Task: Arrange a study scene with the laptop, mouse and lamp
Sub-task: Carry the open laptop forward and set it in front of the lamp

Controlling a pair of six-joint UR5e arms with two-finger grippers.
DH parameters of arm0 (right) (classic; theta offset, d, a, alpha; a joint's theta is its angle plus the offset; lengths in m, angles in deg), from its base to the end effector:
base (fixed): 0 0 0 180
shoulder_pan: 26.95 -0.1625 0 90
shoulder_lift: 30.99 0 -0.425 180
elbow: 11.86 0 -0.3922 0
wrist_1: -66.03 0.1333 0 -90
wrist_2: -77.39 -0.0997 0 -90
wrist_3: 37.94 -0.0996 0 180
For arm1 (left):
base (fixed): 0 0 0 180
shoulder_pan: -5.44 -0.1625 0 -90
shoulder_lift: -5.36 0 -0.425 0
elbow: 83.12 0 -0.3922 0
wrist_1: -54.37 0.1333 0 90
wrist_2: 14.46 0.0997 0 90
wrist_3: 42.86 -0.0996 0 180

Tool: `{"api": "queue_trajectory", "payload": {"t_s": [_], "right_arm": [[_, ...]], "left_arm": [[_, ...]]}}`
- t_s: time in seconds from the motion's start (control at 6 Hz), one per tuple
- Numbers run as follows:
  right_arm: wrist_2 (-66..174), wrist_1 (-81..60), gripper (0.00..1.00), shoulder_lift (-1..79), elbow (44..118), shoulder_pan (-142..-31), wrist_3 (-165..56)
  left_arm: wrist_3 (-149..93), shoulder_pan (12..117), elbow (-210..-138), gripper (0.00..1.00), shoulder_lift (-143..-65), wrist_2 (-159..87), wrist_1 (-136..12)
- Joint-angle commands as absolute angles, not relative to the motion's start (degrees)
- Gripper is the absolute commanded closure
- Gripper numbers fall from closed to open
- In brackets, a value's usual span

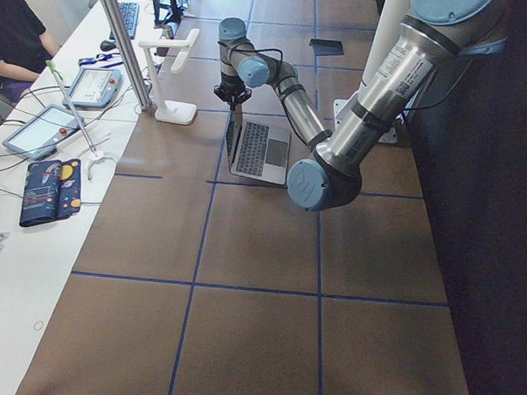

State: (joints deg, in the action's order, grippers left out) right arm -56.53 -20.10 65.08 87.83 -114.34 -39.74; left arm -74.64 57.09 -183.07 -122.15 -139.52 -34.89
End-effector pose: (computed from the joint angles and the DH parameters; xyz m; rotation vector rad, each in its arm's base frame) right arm 0.0434 -0.4571 0.6185 0.0947 -0.7697 -0.0635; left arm 0.3447 -0.5583 0.1940 0.8222 0.6769 1.3658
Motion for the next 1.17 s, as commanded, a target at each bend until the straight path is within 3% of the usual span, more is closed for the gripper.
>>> {"api": "queue_trajectory", "payload": {"t_s": [0.0, 0.5, 0.67, 0.83, 1.0], "right_arm": [[-56.6, -20.0, 0.0, 65.1, 87.0, -114.3, -39.8], [-56.6, -20.0, 0.0, 65.1, 86.5, -114.3, -39.8], [-56.6, -20.0, 0.0, 65.1, 86.4, -114.3, -39.8], [-56.6, -20.0, 0.0, 65.1, 86.4, -114.3, -39.8], [-56.6, -20.0, 0.0, 65.1, 86.4, -114.3, -39.8]], "left_arm": [[-70.5, 56.8, -171.7, 1.0, -130.8, -139.5, -41.6], [-70.3, 56.8, -163.0, 0.99, -135.3, -137.3, -48.0], [-69.5, 56.9, -163.4, 0.81, -135.2, -137.3, -47.8], [-65.1, 56.9, -164.1, 0.49, -134.8, -137.4, -47.8], [-64.8, 57.1, -165.1, 0.26, -134.7, -137.4, -47.7]]}}
